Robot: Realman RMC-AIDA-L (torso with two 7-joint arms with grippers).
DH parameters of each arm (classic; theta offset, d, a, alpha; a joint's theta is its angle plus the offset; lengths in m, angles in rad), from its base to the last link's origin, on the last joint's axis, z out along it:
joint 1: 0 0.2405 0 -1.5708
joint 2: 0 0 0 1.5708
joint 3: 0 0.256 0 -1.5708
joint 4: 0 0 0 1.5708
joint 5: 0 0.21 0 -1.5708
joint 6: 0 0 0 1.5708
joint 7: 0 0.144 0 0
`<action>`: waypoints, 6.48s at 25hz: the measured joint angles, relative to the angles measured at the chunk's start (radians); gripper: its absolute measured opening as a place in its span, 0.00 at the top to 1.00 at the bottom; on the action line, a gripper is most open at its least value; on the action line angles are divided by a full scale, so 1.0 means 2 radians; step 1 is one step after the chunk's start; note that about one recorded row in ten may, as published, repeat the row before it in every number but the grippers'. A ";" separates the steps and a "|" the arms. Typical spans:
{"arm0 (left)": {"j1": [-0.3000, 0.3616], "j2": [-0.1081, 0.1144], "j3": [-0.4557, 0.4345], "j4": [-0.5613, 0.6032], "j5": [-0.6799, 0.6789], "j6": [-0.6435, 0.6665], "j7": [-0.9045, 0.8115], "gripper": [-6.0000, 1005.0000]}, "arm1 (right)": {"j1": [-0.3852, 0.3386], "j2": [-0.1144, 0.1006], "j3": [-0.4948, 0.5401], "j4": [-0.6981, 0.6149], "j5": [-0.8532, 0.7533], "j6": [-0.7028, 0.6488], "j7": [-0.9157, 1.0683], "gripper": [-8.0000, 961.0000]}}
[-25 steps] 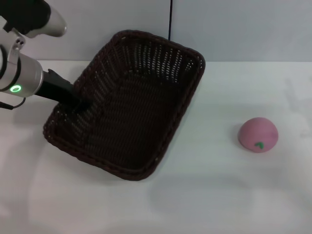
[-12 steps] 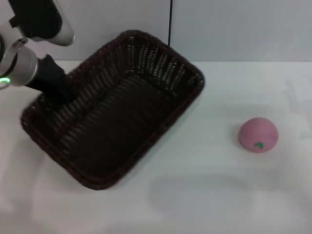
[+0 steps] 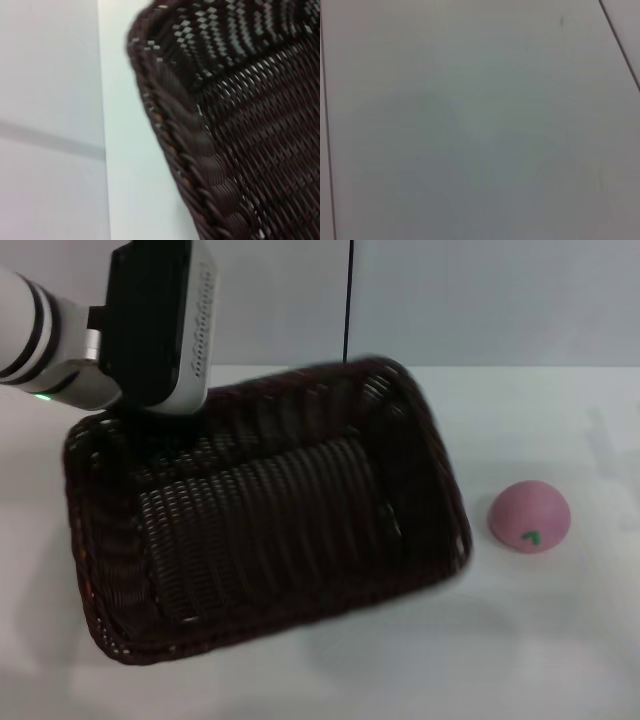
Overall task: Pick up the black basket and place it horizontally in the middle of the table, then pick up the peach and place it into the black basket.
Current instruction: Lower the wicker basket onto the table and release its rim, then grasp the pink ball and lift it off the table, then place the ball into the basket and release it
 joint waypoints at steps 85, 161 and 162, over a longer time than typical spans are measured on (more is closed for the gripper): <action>0.264 0.003 -0.042 -0.153 -0.754 -0.228 0.236 0.20 | -0.007 -0.042 -0.026 -0.736 -0.719 -0.059 0.904 0.29; 0.271 0.004 -0.150 -0.382 -0.827 -0.017 0.337 0.20 | 0.048 -0.005 -0.385 -0.706 -0.517 0.172 0.899 0.61; 0.271 0.004 -0.170 -0.394 -0.828 -0.010 0.357 0.20 | 0.036 -0.006 -0.381 -0.707 -0.503 0.181 0.883 0.57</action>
